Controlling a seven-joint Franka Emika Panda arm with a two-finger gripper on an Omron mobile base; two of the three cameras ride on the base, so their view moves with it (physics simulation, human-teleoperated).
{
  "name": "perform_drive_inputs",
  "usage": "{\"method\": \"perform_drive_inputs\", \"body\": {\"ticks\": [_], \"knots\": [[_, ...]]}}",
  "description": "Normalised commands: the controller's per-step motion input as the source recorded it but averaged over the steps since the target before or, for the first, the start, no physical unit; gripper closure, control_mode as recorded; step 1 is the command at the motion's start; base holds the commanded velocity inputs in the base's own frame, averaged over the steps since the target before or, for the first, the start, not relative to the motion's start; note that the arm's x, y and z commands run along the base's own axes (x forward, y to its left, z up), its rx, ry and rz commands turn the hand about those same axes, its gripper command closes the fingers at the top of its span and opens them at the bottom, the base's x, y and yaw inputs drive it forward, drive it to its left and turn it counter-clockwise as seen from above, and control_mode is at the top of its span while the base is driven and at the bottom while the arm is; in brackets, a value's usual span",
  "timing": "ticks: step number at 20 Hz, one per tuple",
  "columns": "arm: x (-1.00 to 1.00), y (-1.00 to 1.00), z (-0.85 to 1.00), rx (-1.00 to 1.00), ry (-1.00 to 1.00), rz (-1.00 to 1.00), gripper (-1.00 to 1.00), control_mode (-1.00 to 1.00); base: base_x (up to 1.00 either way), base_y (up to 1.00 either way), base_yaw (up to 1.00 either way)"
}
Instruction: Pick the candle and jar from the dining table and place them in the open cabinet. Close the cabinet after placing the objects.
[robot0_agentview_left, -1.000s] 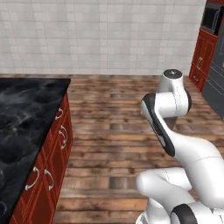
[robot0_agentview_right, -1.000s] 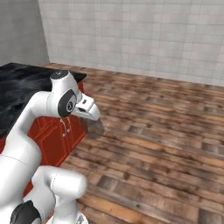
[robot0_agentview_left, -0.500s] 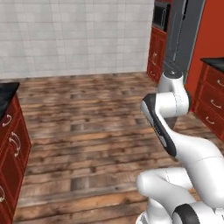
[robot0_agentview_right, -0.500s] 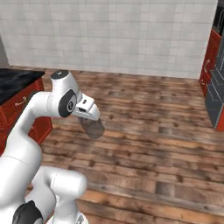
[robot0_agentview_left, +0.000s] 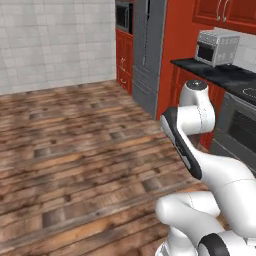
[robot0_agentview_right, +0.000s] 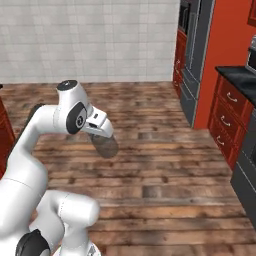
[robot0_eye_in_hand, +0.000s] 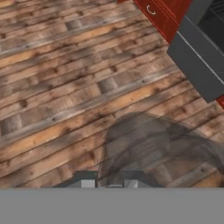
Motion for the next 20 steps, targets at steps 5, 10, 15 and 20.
{"method": "perform_drive_inputs", "body": {"ticks": [5, 10, 15, 20], "knots": [[0.0, 0.0, 0.0, 0.0, 0.0, 0.0, 1.0, 1.0, -0.44, -0.35, -0.45], [0.0, 0.0, 0.0, 0.0, 0.0, 0.0, 1.0, 1.0, -0.41, -0.31, -0.46], [0.0, 0.0, 0.0, 0.0, 0.0, 0.0, 1.0, 1.0, -0.42, -0.34, -0.46], [0.0, 0.0, 0.0, 0.0, 0.0, 0.0, 1.0, 1.0, -0.24, -0.42, -0.44]]}}
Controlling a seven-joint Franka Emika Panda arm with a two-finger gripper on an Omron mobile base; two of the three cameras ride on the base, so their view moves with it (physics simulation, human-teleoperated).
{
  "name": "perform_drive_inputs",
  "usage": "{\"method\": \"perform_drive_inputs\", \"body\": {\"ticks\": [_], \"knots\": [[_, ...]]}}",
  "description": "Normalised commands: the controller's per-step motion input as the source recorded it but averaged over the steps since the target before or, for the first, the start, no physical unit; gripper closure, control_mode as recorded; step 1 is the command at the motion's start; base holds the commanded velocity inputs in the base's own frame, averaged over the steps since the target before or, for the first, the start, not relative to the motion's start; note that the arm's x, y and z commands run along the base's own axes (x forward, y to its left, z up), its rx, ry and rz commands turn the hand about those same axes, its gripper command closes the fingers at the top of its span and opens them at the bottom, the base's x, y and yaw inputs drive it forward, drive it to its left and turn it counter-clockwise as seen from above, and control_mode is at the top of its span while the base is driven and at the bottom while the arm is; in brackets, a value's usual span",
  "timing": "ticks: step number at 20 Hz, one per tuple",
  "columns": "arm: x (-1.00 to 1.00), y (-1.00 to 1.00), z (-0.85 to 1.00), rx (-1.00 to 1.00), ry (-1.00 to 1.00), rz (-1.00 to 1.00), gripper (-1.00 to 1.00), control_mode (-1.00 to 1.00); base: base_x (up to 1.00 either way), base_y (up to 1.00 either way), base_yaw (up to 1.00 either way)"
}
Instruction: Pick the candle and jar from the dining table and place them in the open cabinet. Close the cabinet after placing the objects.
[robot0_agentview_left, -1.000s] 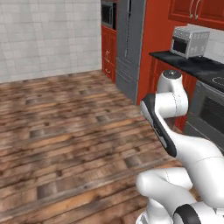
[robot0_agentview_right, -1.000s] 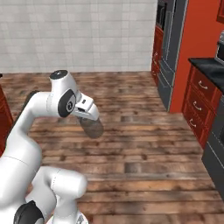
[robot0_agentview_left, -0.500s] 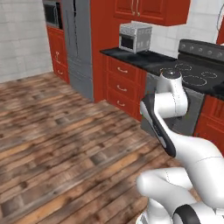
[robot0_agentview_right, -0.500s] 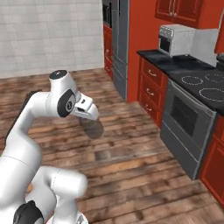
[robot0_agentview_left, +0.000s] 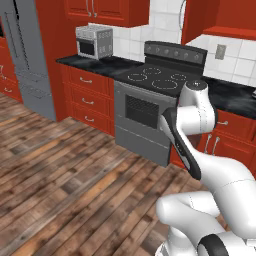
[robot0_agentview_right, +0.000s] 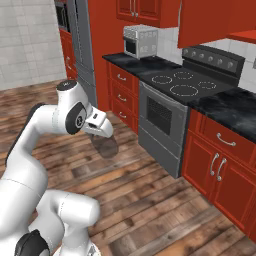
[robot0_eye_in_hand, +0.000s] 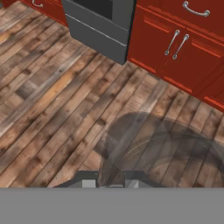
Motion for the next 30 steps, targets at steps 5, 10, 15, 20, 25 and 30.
{"method": "perform_drive_inputs", "body": {"ticks": [5, 10, 15, 20, 25, 30], "knots": [[0.0, 0.0, 0.0, 0.0, 0.0, 0.0, 1.0, 1.0, 0.09, -0.47, -0.4], [0.0, 0.0, 0.0, 0.0, 0.0, 0.0, 1.0, 1.0, 0.3, -0.55, -0.19], [0.0, 0.0, 0.0, 0.0, 0.0, 0.0, 1.0, 1.0, 0.59, -0.27, -0.21], [0.0, 0.0, 0.0, 0.0, 0.0, 0.0, 1.0, 1.0, 0.53, -0.02, -0.23], [0.0, 0.0, 0.0, 0.0, 0.0, 0.0, 1.0, 1.0, 0.37, 0.0, -0.27], [0.0, 0.0, 0.0, 0.0, 0.0, 0.0, 1.0, 1.0, 0.33, 0.06, -0.29]]}}
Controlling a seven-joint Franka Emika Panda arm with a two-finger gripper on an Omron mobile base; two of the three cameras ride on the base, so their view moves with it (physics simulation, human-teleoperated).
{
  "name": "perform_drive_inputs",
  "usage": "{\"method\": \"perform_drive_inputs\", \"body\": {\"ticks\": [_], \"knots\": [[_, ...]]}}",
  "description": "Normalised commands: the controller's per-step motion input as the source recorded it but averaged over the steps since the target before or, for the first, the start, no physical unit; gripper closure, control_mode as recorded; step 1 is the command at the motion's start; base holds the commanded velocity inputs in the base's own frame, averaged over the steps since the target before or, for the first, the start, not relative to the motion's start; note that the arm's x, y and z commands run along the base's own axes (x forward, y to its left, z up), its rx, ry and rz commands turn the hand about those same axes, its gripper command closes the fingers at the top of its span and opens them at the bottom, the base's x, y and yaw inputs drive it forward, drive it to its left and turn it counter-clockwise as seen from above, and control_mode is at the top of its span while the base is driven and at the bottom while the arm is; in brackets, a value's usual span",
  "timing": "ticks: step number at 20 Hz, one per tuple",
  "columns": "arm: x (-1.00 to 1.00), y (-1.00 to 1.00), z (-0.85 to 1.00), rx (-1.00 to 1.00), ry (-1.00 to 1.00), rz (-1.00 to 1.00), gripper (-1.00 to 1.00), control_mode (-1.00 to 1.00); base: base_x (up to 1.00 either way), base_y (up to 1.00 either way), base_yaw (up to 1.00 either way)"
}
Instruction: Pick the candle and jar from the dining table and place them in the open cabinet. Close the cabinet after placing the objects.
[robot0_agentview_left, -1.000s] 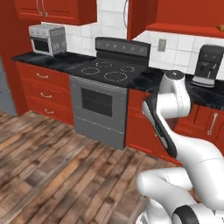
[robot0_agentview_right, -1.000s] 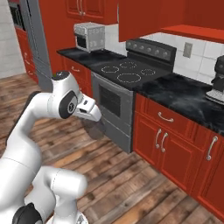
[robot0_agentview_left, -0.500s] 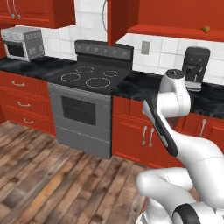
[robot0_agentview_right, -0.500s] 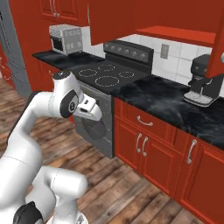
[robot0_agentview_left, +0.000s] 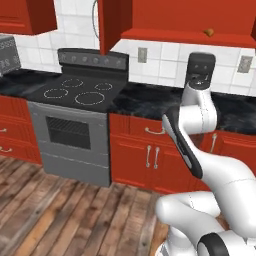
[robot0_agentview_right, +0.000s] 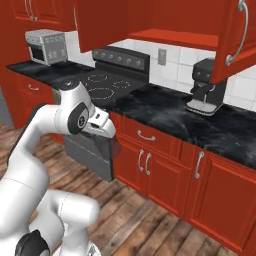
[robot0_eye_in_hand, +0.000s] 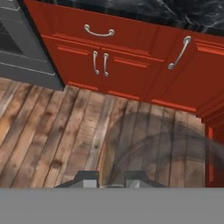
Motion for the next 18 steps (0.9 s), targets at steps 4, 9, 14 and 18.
{"method": "perform_drive_inputs", "body": {"ticks": [4, 9, 14, 18], "knots": [[0.0, 0.0, 0.0, 0.0, 0.0, 0.0, 1.0, 1.0, 0.5, 0.26, -0.28], [0.0, 0.0, 0.0, 0.0, 0.0, 0.0, 1.0, 1.0, 0.58, 0.36, -0.24], [0.0, 0.0, 0.0, 0.0, 0.0, 0.0, 1.0, 1.0, 0.56, 0.3, -0.2], [0.0, 0.0, 0.0, 0.0, 0.0, 0.0, 1.0, 1.0, 0.62, 0.06, -0.19]]}}
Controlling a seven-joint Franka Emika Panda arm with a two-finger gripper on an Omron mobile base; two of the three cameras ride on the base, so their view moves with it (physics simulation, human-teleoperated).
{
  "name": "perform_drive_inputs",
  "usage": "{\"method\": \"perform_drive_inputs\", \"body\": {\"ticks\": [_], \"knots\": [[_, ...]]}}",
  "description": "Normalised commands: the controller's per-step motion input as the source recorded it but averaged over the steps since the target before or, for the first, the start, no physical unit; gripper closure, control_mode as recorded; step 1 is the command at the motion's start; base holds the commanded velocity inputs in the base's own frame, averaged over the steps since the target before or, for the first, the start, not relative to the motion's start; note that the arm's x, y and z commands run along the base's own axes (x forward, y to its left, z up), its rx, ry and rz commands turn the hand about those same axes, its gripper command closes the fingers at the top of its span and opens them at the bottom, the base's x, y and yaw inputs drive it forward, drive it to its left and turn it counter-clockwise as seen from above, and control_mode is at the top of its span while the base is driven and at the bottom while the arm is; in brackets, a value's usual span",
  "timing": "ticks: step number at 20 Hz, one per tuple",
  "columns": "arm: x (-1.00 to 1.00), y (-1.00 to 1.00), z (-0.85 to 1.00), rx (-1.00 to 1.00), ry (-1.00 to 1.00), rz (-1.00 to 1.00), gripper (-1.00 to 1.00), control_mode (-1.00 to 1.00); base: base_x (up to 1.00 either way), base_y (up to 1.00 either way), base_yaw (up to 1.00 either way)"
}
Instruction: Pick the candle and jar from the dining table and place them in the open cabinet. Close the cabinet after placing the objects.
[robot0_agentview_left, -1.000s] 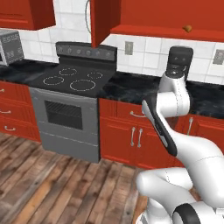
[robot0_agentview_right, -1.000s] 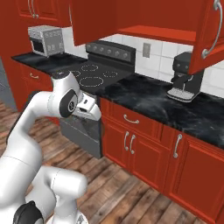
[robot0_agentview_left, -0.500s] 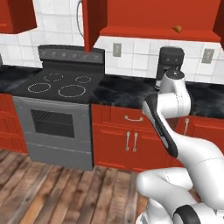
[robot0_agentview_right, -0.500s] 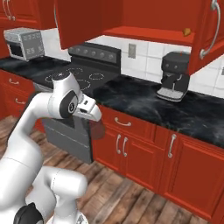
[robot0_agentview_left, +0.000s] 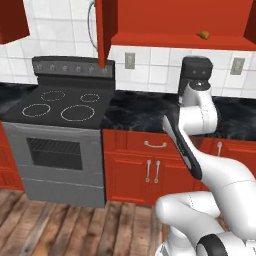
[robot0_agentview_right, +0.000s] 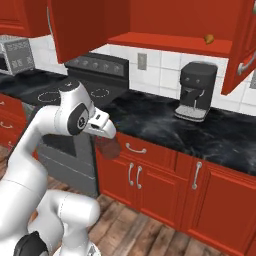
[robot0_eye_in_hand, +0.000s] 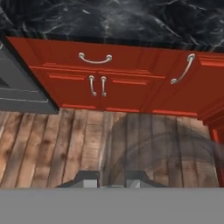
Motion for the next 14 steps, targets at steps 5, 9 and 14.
{"method": "perform_drive_inputs", "body": {"ticks": [5, 9, 14], "knots": [[0.0, 0.0, 0.0, 0.0, 0.0, 0.0, 1.0, 1.0, 0.65, 0.0, -0.2], [0.0, 0.0, 0.0, 0.0, 0.0, 0.0, 1.0, 1.0, 0.63, 0.18, -0.22], [0.0, 0.0, 0.0, 0.0, 0.0, 0.0, 1.0, 1.0, 0.6, 0.31, -0.21]]}}
